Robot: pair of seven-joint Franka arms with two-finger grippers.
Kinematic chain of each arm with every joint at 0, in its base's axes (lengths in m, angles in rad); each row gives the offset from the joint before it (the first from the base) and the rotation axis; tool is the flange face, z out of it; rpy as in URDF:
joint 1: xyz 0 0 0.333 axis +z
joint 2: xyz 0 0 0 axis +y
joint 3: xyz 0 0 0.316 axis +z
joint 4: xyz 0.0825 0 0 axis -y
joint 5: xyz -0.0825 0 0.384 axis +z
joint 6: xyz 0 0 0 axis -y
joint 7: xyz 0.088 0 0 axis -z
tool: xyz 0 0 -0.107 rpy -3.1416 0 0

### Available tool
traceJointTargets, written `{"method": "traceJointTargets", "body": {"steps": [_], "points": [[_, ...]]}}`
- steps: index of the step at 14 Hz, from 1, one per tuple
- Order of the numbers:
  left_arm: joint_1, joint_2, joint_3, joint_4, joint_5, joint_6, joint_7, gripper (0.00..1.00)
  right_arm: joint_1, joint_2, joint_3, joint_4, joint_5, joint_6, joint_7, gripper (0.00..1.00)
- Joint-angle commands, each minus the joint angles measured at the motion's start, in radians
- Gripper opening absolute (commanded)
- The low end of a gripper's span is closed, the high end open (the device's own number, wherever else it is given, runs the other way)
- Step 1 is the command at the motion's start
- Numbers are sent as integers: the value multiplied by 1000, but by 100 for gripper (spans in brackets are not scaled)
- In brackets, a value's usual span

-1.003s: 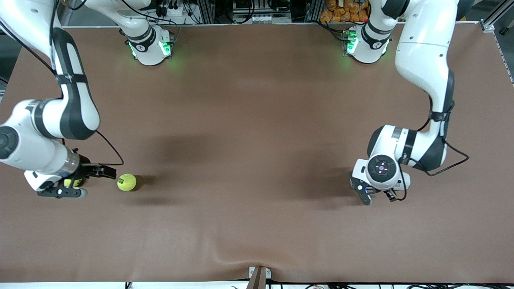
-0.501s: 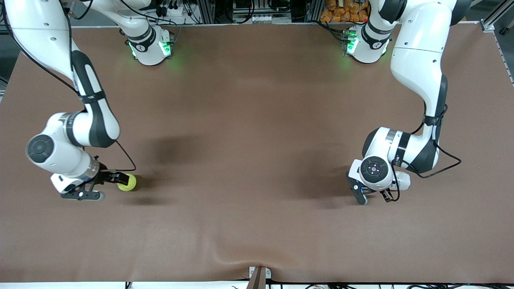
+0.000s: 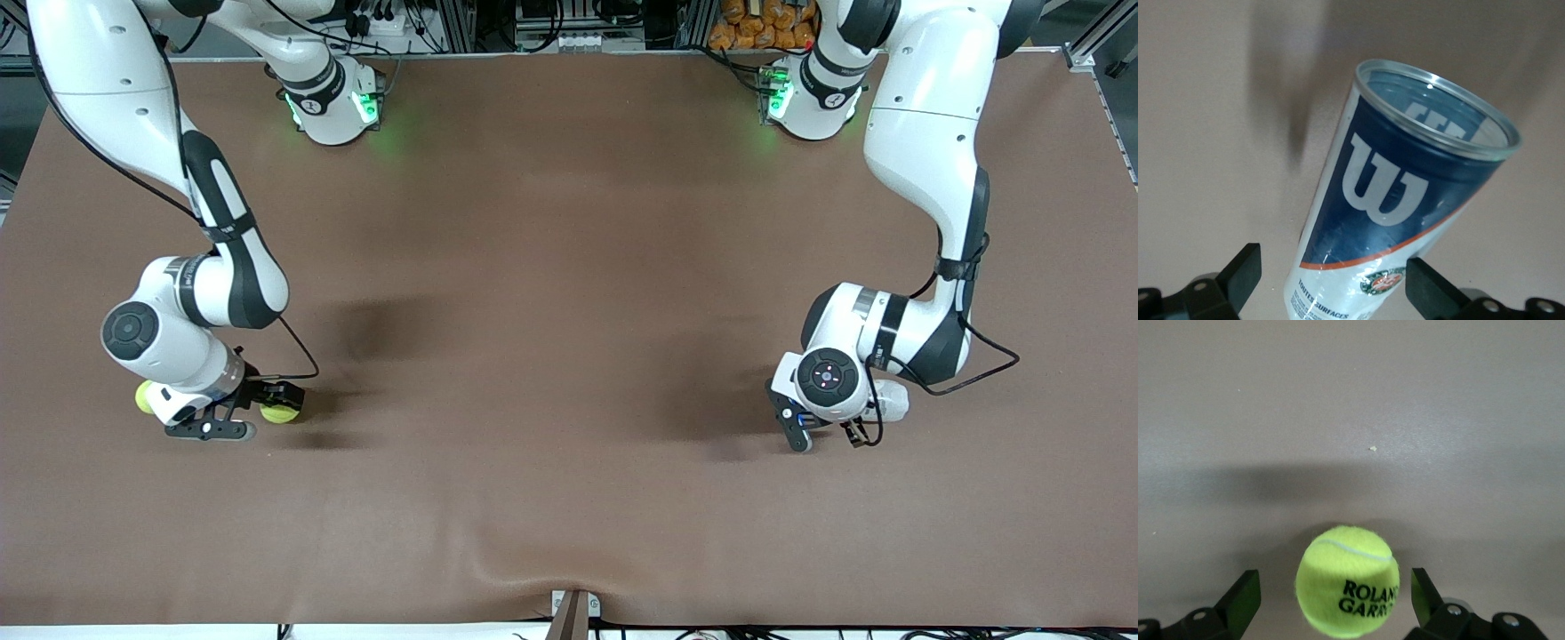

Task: Insert tennis ball vertically with right arm
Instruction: 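Grasp the Wilson can with the left gripper while the right gripper grasps a ball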

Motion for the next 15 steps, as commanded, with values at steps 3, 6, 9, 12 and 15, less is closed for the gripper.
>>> {"method": "traceJointTargets", "body": {"steps": [3, 6, 9, 12, 15], "points": [[2, -13, -3, 17, -51, -95, 52, 100, 3, 41, 0, -23, 12, 74, -2, 100], [5, -7, -3, 16, -52, -95, 51, 100, 1, 40, 0, -36, 12, 88, -4, 100], [8, 7, -3, 13, -52, -73, 46, 100, -2, 35, 0, -41, 12, 88, -5, 100], [-4, 23, -1, 11, -37, -19, 46, 100, -5, 26, 0, -41, 12, 84, -7, 100], [-6, 49, 0, 11, -28, 23, 42, 100, -11, 12, 0, -41, 12, 76, -8, 100]]}}
